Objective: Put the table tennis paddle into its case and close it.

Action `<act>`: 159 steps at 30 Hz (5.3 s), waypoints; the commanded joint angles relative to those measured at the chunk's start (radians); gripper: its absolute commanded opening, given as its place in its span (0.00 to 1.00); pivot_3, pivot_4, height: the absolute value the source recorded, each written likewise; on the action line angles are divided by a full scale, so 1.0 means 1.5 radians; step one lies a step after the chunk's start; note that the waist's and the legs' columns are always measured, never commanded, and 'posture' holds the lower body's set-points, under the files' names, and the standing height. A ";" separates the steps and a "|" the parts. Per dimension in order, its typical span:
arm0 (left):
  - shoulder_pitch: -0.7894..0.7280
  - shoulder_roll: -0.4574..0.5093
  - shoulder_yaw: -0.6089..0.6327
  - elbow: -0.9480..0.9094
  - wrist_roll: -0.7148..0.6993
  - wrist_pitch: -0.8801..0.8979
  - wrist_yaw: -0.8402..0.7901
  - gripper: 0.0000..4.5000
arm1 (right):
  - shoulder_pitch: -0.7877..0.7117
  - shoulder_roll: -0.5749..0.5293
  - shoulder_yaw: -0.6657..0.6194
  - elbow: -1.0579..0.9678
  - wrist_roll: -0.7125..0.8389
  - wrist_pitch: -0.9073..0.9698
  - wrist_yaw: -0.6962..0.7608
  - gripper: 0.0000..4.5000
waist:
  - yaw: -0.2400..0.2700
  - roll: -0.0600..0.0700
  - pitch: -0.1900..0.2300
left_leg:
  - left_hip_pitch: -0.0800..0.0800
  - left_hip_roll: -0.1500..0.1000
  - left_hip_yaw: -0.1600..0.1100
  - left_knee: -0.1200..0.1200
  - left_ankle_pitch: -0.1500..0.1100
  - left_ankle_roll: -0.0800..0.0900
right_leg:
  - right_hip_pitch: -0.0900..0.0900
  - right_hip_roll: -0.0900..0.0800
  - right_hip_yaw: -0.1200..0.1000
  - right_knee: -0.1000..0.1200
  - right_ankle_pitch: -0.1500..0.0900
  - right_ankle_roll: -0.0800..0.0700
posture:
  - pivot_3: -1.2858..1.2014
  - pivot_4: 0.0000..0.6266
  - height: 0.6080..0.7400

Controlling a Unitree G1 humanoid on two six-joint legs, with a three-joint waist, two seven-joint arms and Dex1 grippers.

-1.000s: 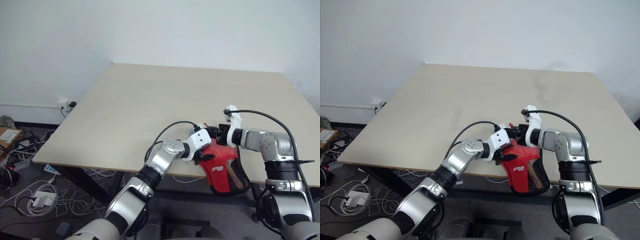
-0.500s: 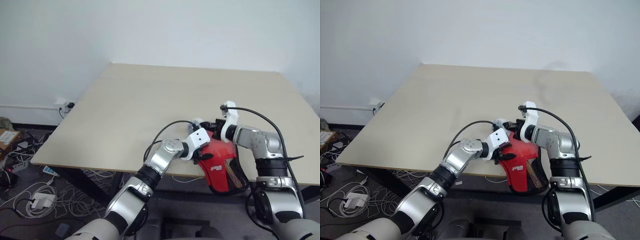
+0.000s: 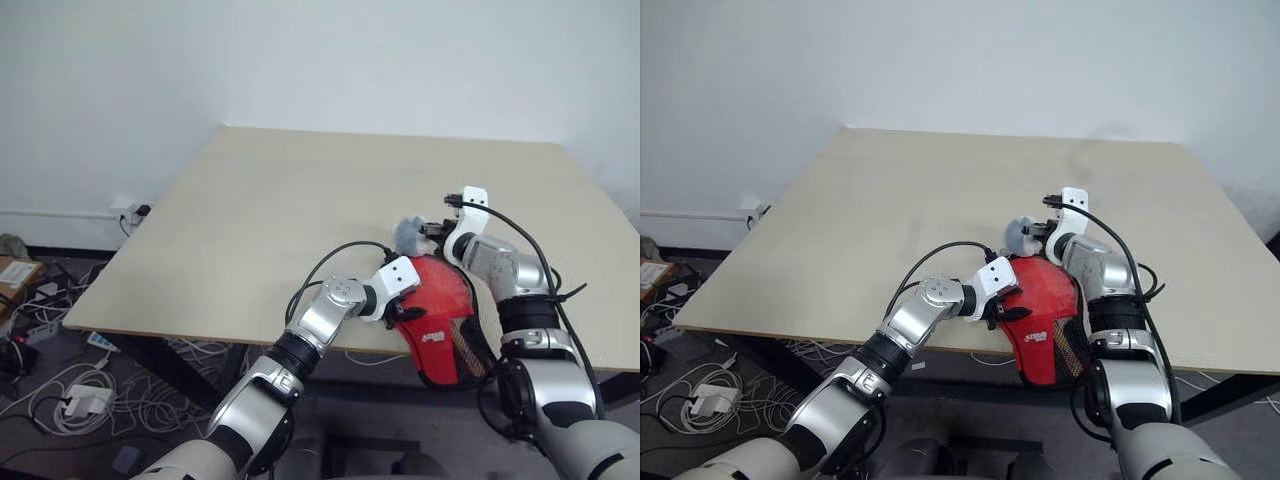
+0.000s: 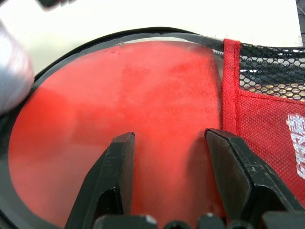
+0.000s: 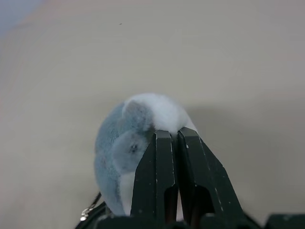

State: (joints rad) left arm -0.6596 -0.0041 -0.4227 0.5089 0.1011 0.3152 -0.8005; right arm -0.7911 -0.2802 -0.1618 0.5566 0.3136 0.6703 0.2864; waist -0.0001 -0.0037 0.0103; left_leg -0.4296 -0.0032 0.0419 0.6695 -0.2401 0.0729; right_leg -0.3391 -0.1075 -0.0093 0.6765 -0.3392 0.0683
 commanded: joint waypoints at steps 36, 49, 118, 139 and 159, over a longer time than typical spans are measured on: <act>0.019 -0.001 -0.015 0.005 0.006 0.032 0.001 0.55 | 0.346 -0.513 0.009 -0.285 -0.033 0.067 0.416 0.01 | 0.009 0.003 0.000 | 0.000 0.001 0.000 0.001 0.000 0.003 | 0.003 -0.005 -0.001 -0.002 -0.001 0.001 | 0.52 0.00 0.81; 0.004 -0.019 -0.010 0.030 0.003 0.022 0.000 0.55 | 0.700 -0.593 -0.130 -0.476 -0.017 -0.026 0.551 0.01 | 0.025 0.002 0.001 | 0.001 0.000 -0.003 0.004 -0.003 0.007 | 0.011 -0.006 -0.005 -0.011 -0.002 0.004 | 0.52 0.00 0.81; 0.036 -0.023 -0.020 0.009 0.001 0.036 -0.001 0.55 | 0.803 -0.598 -0.022 -0.567 -0.054 -0.165 0.595 0.05 | 0.030 0.001 0.000 | 0.001 -0.002 -0.005 0.006 -0.005 0.009 | 0.013 -0.008 -0.004 -0.012 -0.002 0.005 | 0.52 0.00 0.81; 0.036 -0.024 -0.026 0.013 -0.002 0.033 -0.004 0.55 | 0.930 -0.570 -0.174 -0.652 -0.016 -0.158 0.657 0.04 | 0.039 0.001 -0.001 | 0.001 -0.003 -0.005 0.008 -0.006 0.010 | 0.013 -0.009 -0.003 -0.013 -0.002 0.005 | 0.52 0.00 0.81; 0.003 0.051 0.037 -0.037 -0.057 0.039 -0.066 0.55 | 0.690 -0.474 -0.257 -0.675 0.133 0.092 0.510 0.73 | 0.024 0.001 -0.001 | 0.001 -0.001 -0.004 0.008 -0.007 0.009 | 0.012 -0.008 -0.002 -0.012 -0.002 0.005 | 0.52 0.00 0.81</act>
State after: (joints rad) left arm -0.6475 0.0348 -0.3971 0.4911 0.0283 0.3627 -0.8728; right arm 0.3039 -1.0205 -0.5554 -0.4602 0.4754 0.7692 1.1231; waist 0.0361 -0.0024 0.0093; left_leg -0.4283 -0.0051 0.0359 0.6809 -0.2505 0.0861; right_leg -0.3204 -0.1197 -0.0129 0.6579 -0.3425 0.0757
